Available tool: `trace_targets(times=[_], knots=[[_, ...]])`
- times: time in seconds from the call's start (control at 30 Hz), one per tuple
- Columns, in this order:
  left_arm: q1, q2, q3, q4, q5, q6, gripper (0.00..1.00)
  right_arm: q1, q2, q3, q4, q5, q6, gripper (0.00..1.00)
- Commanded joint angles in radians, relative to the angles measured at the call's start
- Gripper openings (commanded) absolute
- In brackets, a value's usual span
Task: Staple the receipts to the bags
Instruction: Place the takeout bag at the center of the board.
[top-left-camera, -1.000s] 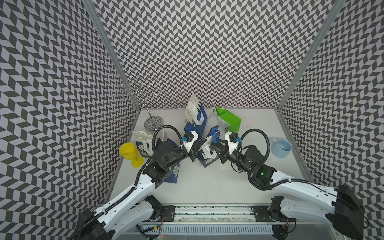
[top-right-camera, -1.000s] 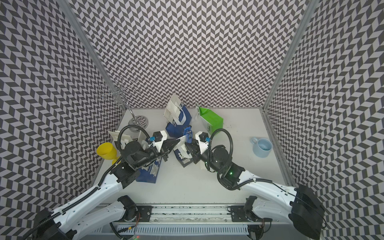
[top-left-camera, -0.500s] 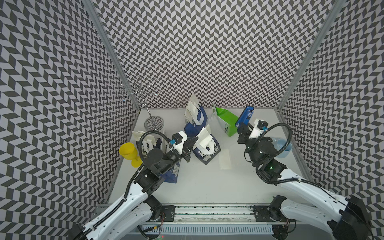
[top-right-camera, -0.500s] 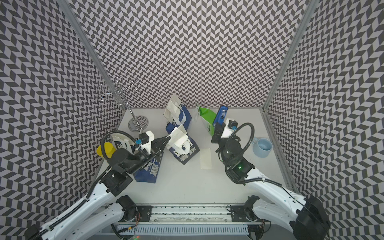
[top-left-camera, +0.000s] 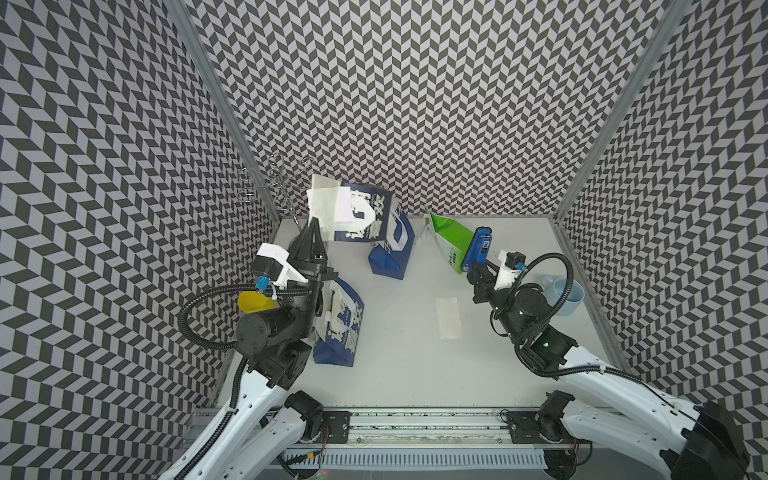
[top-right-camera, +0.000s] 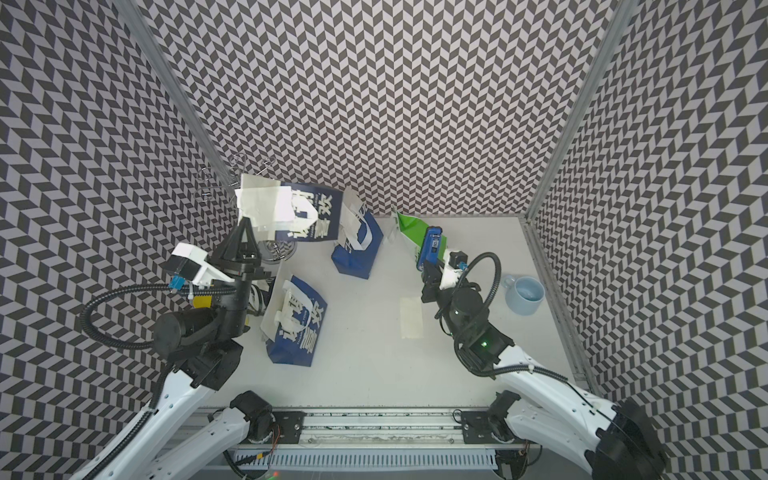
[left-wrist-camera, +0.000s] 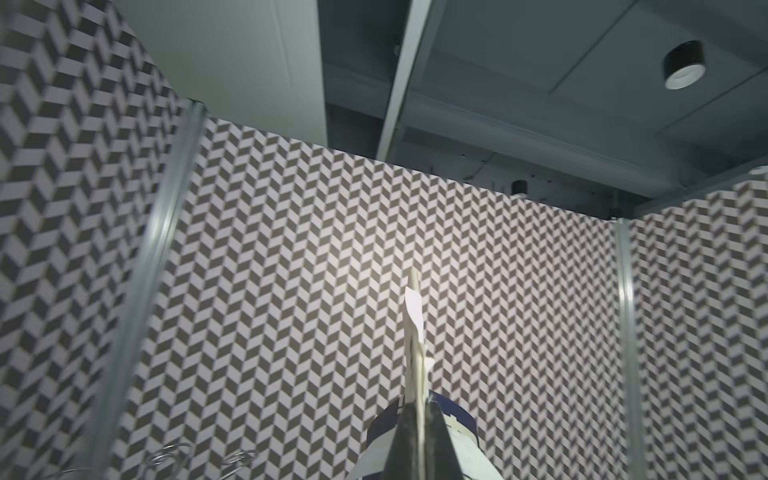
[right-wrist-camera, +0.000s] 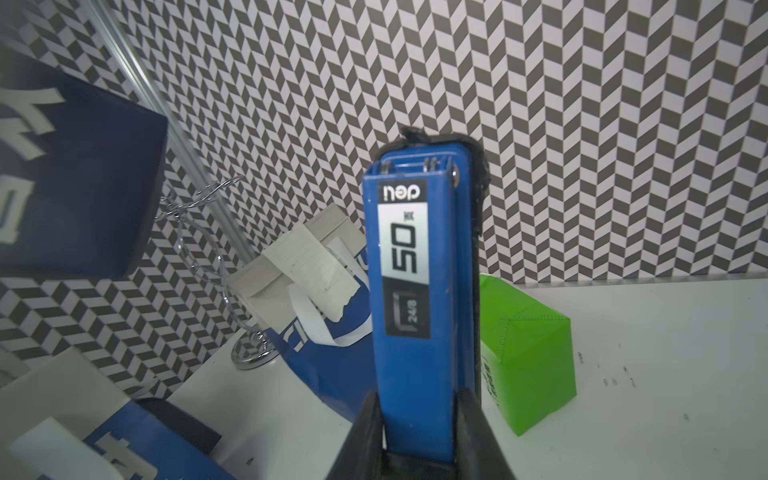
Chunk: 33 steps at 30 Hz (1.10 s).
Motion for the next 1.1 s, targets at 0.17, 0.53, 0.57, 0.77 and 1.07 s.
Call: trace_targets(times=[0.17,0.53,0.57,0.77,1.07], knots=[[0.322,0.202,0.064,-0.082,0.033,-0.290,0.00,0.005,0.014,0.019,0.063,-0.090,-0.031,0.00],[0.277,0.289,-0.053,-0.079,0.116,-0.236,0.00,-0.006,0.041,-0.047,0.025,0.084,0.029,0.00],[0.268,0.302,-0.052,-0.099,0.107,-0.236,0.00,-0.010,0.056,-0.055,0.029,0.101,0.043,0.00],[0.223,0.399,0.032,-0.299,0.138,-0.223,0.14,-0.120,0.223,0.019,-0.261,0.095,0.256,0.00],[0.165,0.427,0.101,-0.382,0.106,-0.186,0.50,-0.325,0.332,0.027,-0.420,0.002,0.327,0.00]])
